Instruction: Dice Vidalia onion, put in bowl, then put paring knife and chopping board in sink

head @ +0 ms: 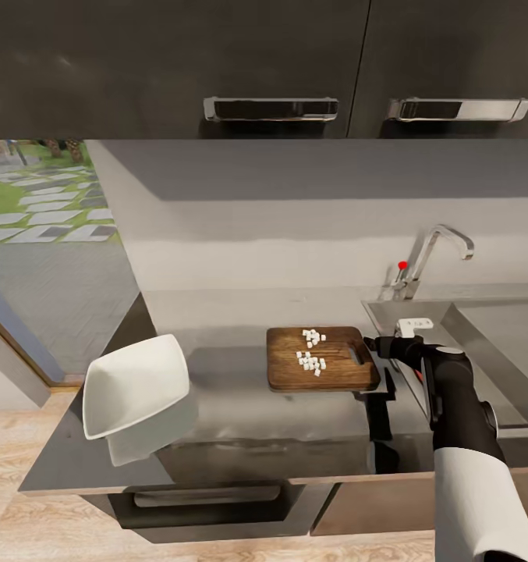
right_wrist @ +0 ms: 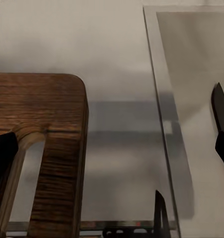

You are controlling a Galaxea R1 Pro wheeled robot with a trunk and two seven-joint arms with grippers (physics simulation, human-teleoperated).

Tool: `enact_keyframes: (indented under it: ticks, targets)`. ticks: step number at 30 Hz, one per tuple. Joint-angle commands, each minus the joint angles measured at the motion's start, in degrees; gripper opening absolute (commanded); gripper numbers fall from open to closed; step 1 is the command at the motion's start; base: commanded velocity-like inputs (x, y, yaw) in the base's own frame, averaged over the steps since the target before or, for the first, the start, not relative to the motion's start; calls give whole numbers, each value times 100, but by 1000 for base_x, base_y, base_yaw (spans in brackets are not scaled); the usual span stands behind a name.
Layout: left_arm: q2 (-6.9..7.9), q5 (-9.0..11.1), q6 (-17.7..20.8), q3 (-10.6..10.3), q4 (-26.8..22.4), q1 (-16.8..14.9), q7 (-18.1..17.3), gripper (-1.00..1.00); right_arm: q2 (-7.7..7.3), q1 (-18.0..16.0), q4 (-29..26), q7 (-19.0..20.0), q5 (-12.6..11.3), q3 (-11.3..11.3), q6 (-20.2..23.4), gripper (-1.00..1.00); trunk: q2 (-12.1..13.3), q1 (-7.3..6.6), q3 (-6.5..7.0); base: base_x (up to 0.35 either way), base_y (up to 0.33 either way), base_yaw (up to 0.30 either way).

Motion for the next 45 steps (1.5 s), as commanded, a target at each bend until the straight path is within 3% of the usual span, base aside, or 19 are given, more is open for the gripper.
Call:
enact_keyframes:
  ticks: [1, 14, 45]
  targets:
    - [-2, 48, -37, -50, 23, -9, 2, 100, 1, -5, 0, 47, 60, -8, 12, 100, -5, 1, -6, 6, 2, 0]
    - [-2, 48, -38, -50, 22, -10, 2, 100, 2, -5, 114, 34, 60, -8, 12, 100, -5, 1, -23, 1, 0, 0]
    - [0, 48, -42, -50, 22, -10, 2, 100, 2, -5, 183, 32, 104, -8, 3, 100, -5, 1, -229, 0, 0, 0]
